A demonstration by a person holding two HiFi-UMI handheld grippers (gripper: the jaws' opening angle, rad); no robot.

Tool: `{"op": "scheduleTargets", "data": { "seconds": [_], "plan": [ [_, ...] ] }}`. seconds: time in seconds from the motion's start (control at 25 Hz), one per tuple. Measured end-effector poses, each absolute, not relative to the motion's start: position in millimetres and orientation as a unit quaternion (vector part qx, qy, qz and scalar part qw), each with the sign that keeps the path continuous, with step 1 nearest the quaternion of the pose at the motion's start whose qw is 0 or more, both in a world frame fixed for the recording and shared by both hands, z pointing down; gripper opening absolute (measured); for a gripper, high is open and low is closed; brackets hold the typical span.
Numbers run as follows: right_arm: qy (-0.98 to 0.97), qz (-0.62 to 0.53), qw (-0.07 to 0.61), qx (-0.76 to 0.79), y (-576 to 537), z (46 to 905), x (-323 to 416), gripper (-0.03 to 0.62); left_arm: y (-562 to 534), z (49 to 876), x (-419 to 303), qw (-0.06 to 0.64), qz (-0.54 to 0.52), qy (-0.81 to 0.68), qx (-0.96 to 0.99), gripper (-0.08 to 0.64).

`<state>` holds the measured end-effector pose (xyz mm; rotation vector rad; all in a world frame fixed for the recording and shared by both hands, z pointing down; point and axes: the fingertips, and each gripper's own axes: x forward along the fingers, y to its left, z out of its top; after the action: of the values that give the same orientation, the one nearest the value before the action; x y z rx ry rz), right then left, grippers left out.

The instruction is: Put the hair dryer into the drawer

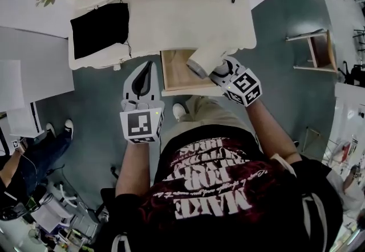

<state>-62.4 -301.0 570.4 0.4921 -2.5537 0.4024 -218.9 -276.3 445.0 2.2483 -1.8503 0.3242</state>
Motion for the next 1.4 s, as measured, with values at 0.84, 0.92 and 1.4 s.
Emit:
{"op": "scheduleTargets", "data": {
  "seconds": [0.84,0.92,1.4],
  "plan": [
    [-0.910,0.145,0.380,0.083,-274.1,711.7,-63.3,0.183,-281.0,498.0,-213.7,0.147,0.123,-0.624,0.758,0.005],
    [-0.904,0.145,0.397,0.064,-269.8,725.9,-64.5,0.183,-282.4,504.3,-214.3,0.151,0.126,-0.624,0.756,0.005],
    [-0.858,0.162,0.488,0.009,-258.7,788.0,-66.5,0.184,-284.1,523.6,-212.8,0.176,0.134,-0.624,0.750,0.005]
  ]
}}
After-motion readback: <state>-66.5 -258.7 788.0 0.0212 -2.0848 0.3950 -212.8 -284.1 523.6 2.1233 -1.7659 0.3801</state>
